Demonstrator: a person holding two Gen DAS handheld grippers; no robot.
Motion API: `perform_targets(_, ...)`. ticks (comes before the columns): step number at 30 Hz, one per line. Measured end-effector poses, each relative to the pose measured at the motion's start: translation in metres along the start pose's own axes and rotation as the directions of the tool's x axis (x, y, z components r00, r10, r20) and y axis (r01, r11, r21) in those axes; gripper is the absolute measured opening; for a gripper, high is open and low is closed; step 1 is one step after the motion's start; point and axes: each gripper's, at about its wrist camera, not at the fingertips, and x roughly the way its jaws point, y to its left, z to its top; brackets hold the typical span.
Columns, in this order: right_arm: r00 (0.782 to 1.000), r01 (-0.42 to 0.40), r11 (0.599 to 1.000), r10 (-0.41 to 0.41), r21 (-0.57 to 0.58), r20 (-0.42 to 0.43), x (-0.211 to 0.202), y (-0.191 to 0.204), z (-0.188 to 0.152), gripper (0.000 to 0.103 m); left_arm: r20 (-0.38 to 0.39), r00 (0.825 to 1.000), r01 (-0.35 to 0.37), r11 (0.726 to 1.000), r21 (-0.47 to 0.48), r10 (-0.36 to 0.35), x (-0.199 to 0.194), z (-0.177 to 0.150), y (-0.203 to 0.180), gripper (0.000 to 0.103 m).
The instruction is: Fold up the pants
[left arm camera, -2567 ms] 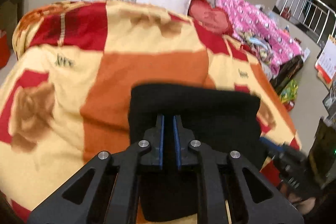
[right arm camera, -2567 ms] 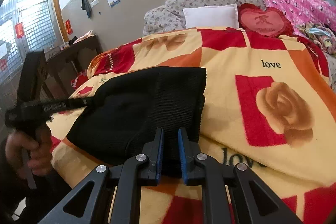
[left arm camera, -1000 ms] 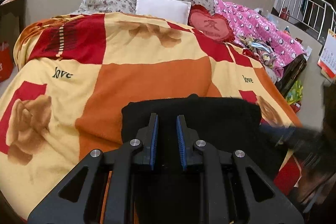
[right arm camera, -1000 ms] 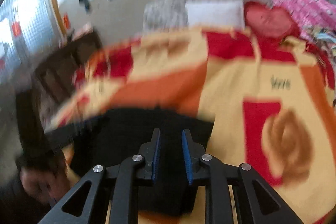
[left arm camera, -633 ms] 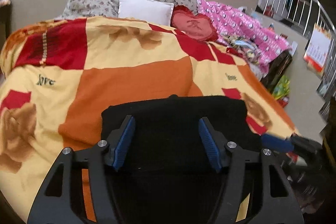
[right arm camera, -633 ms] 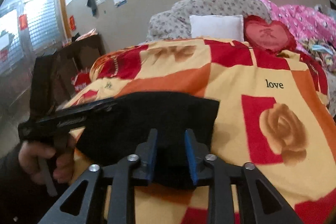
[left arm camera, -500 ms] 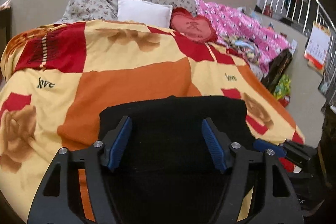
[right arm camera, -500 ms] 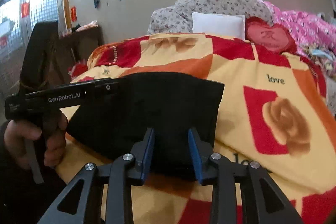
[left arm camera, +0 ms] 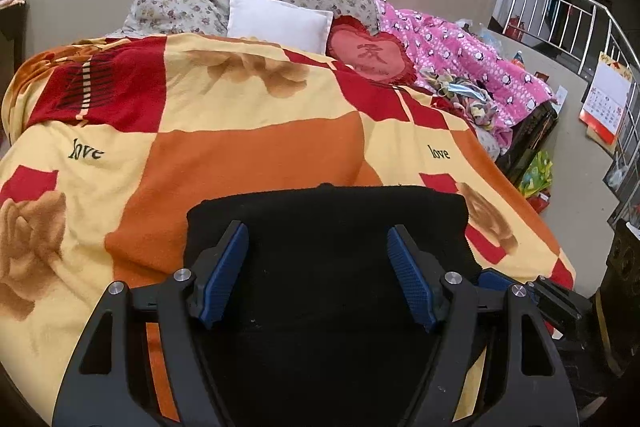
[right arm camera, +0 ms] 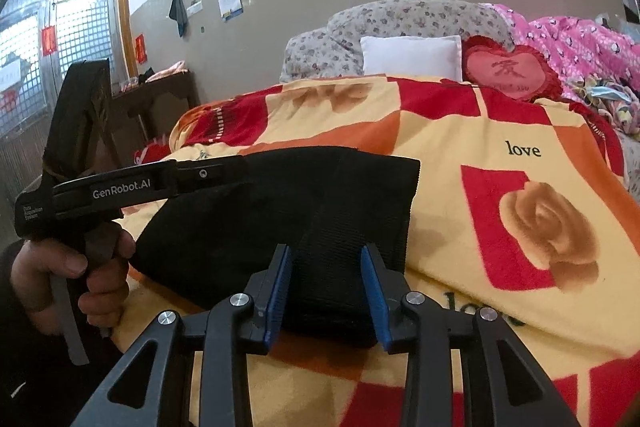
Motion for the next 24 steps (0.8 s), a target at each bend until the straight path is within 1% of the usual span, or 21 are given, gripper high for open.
perform_targets(6,1.0,0.02,1.0,-0.02,0.003,0.02,-0.006,0.002,0.002,0.035,0.004,1.0,0.01,1.0,-0.009,-0.01,-0.001,-0.001,0.002,0.072)
perform_targets(7,0.999,0.035,0.999,-0.035,0.002,0.035,-0.012,0.004,0.001,0.035,0.005,1.0,0.012,1.0,-0.012,-0.012,-0.001,-0.001,0.002,0.072)
perform_targets(11,0.996,0.046,0.999,-0.044,-0.022,0.083,-0.026,0.011,-0.001,0.035,0.006,1.0,0.015,1.0,-0.015,-0.015,-0.002,-0.001,0.003,0.072)
perform_targets(14,0.995,0.048,0.999,-0.047,-0.01,0.093,-0.029,0.008,0.0,0.036,0.006,1.0,0.01,0.999,-0.047,-0.009,-0.01,-0.001,0.005,0.072)
perform_targets(16,0.994,0.063,0.998,-0.065,0.028,0.083,-0.029,0.001,0.0,0.036,0.006,1.0,-0.029,0.997,-0.066,0.029,-0.024,-0.002,0.004,0.072)
perform_targets(18,0.995,0.061,0.996,-0.065,0.058,0.072,-0.03,-0.005,0.0,0.036,0.014,0.998,-0.061,0.996,-0.072,0.062,-0.044,-0.008,0.002,0.072)
perform_targets(20,0.995,0.068,0.994,-0.073,0.084,0.064,-0.034,-0.008,-0.003,0.036,0.032,0.995,-0.092,0.994,-0.049,0.094,-0.061,-0.016,0.0,0.072)
perform_targets(21,0.995,0.071,0.993,-0.077,0.095,0.056,-0.037,-0.009,-0.006,0.036,0.04,0.992,-0.12,0.992,-0.026,0.121,-0.069,-0.021,-0.002,0.072)
perform_targets(22,0.996,0.068,0.993,-0.074,0.101,0.052,-0.04,-0.008,-0.008,0.036,0.048,0.984,-0.171,0.985,0.011,0.17,-0.077,-0.029,-0.008,0.072)
perform_targets(23,0.996,0.066,0.993,-0.072,0.102,0.052,-0.043,-0.006,-0.011,0.036,0.051,0.979,-0.198,0.98,0.031,0.197,-0.079,-0.033,-0.011,0.072)
perform_targets(24,0.996,0.072,0.993,-0.077,0.098,0.055,-0.047,-0.004,-0.013,0.036,0.039,0.968,-0.25,0.966,0.061,0.248,-0.082,-0.04,-0.015,0.073)
